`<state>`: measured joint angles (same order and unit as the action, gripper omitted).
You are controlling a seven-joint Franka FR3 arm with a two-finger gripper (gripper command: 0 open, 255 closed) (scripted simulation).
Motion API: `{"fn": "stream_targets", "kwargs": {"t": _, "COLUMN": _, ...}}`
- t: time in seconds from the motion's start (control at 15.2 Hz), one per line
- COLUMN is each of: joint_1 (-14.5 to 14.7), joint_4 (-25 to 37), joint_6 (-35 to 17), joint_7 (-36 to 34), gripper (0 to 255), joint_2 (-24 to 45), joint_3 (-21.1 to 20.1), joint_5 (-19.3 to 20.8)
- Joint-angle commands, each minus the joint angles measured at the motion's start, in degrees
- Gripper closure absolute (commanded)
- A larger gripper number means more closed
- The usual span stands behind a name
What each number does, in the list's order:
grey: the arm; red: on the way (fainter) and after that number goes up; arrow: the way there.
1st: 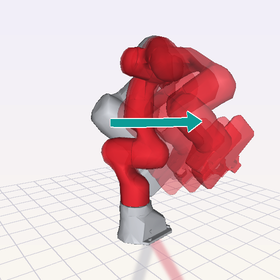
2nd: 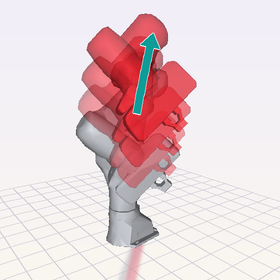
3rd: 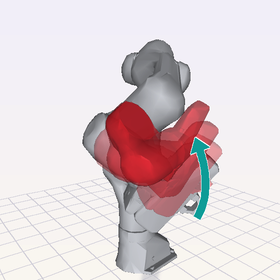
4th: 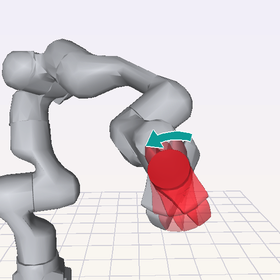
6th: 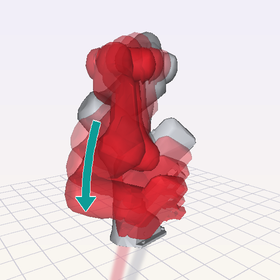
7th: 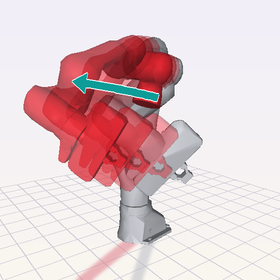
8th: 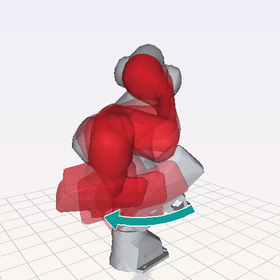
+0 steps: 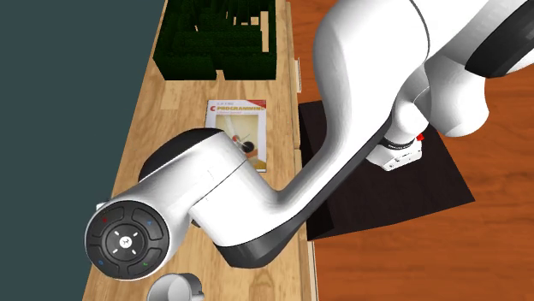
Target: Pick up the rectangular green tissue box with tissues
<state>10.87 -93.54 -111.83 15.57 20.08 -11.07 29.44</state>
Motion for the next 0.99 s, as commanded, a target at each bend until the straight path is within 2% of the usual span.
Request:
{"fn": "stream_targets", "kwargs": {"t": 0.0, "joint_1": 0.04, "joint_4": -0.14, "joint_6": -0.02, "joint_7": -0.02, "gripper": 255, "joint_2": 0.12, "joint_3": -0.05, "joint_5": -0.07}}
{"fn": "stream_targets", "kwargs": {"t": 0.46, "joint_1": 0.1, "joint_4": -0.11, "joint_6": 0.02, "joint_7": -0.1, "gripper": 255, "joint_2": 0.15, "joint_3": -0.08, "joint_5": -0.06}}
{"fn": "stream_targets", "kwargs": {"t": 0.92, "joint_1": 0.23, "joint_4": 3.39, "joint_6": 4.31, "joint_7": 1.94, "gripper": 255, "joint_2": -1.06, "joint_3": -0.36, "joint_5": -1.04}}
